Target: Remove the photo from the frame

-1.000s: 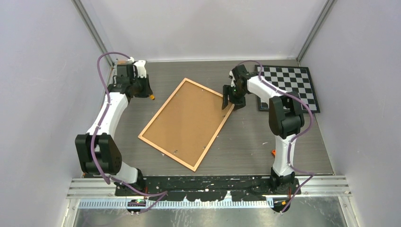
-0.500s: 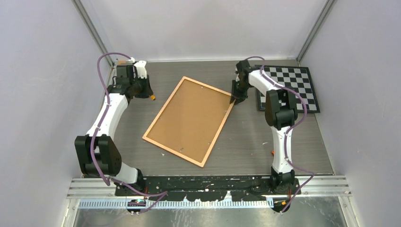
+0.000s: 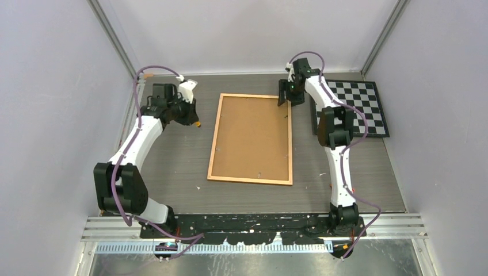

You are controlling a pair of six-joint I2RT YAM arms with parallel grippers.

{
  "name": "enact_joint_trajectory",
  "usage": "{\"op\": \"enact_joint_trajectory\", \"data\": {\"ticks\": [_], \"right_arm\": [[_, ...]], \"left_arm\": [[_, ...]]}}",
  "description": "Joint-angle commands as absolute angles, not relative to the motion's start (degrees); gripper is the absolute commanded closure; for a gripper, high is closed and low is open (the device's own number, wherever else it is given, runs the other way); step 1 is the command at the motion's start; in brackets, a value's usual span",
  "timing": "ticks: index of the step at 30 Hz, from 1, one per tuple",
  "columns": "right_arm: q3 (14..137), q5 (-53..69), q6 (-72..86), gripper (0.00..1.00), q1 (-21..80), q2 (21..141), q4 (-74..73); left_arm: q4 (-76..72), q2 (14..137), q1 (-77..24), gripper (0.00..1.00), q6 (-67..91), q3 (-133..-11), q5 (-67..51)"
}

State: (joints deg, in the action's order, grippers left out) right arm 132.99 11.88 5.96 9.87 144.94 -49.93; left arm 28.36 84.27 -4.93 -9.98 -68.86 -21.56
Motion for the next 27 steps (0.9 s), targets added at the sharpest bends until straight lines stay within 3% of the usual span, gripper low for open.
{"op": "enact_joint_trajectory", "data": {"ticks": [1,8,16,27], "right_arm": [[126.0,15.3,4.1,0.29,10.7,134.1,-48.8],[108.3,22.3,3.2,0.22,10.9,120.1,-51.1],[96.1,22.7,3.8,0.24,11.2,114.9,-53.8],[91.7,24.7,4.6,0.31,12.2,115.3,-56.5]], "left_arm": [[28.6,82.3,-7.9,1.00,-17.7,-68.2,-27.7],[29.8,79.6,-15.4,1.00,-24.2,-63.9,-28.8],[27.9,82.3,-19.7,1.00,-25.3,-63.7,-25.1],[27.8,83.4,-21.4,1.00,-27.2,-63.0,-20.7]]}}
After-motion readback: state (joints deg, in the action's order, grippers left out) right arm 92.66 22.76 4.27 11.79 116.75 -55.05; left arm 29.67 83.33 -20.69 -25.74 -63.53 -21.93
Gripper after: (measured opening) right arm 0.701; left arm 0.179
